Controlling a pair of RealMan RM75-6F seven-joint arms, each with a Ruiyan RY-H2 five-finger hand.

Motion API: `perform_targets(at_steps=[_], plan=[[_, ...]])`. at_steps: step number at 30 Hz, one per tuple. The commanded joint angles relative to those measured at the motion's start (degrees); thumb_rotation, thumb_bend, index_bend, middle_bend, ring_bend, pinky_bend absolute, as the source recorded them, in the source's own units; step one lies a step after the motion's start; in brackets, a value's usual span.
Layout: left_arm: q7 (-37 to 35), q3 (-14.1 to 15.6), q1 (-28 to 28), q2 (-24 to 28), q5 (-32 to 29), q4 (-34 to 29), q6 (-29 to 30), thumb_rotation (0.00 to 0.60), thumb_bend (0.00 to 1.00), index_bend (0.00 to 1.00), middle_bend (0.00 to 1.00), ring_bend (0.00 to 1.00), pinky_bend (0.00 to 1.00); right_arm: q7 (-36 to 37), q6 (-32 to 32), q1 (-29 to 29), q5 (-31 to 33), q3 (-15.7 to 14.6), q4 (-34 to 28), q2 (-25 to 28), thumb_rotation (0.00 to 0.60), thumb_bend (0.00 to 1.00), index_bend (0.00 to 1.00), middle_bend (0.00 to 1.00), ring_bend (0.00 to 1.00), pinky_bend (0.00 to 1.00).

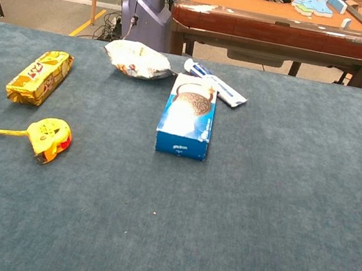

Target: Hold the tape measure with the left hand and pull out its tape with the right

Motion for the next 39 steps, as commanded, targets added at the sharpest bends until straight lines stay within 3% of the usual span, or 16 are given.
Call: perform_targets(at_steps=[1, 11, 15, 19, 23, 28, 39], plan=[[-0.06, 0.09, 0.0, 0.04, 0.16, -0.01, -0.06, 0.6, 0.25, 0.37, 0.38, 0.3, 0.25, 0.09, -0.08, 0.01, -0.14, -0.06, -0.06, 0.09, 0.6, 0.27, 0.39, 0.37, 0.29, 0.38], [-5.57, 0.26, -5.2, 0.97, 5.38, 4.18, -6.26, 0.6, 0.25, 0.35, 0.38, 0.3, 0.24, -0.63, 0.87, 0.98, -0.75, 2.31, -2.54, 3.67, 0.6, 0.27, 0.39, 0.36, 0.29, 0.38], [-7.41, 0.8, -10.0, 3.13, 7.79, 4.35, -13.42, 0.6, 0.25, 0.26, 0.33, 0.28, 0.22, -2.04, 1.13, 1.27, -0.45, 3.35, -4.5, 5.99, 0.6, 0.27, 0.39, 0.36, 0.29, 0.38], [-6.95, 0.55, -16.0, 4.54, 8.67, 3.7, -22.01, 0.6, 0.25, 0.19, 0.26, 0.19, 0.17, -2.7, 1.22, 1.2, 0.37, 3.98, -6.36, 7.8, 0.6, 0.27, 0.39, 0.36, 0.29, 0.38], [-6.08, -0.08, -21.95, 5.25, 6.71, 2.79, -31.66, 0.6, 0.25, 0.12, 0.16, 0.01, 0.05, -2.51, 1.69, 0.69, 0.51, 3.85, -7.14, 8.55, 0.6, 0.27, 0.39, 0.36, 0.29, 0.38], [-4.8, -0.6, -28.2, 4.41, 3.57, 3.14, -41.45, 0.6, 0.25, 0.07, 0.11, 0.0, 0.0, -1.87, 2.4, -0.24, 0.66, 3.35, -7.11, 8.87, 0.6, 0.27, 0.39, 0.36, 0.29, 0.38], [1.96, 0.5, -36.8, 1.02, -5.39, 7.57, -53.92, 0.6, 0.25, 0.07, 0.11, 0.0, 0.0, -0.2, 3.68, -1.61, 1.01, 2.94, -6.06, 8.88, 0.6, 0.27, 0.39, 0.36, 0.29, 0.38]])
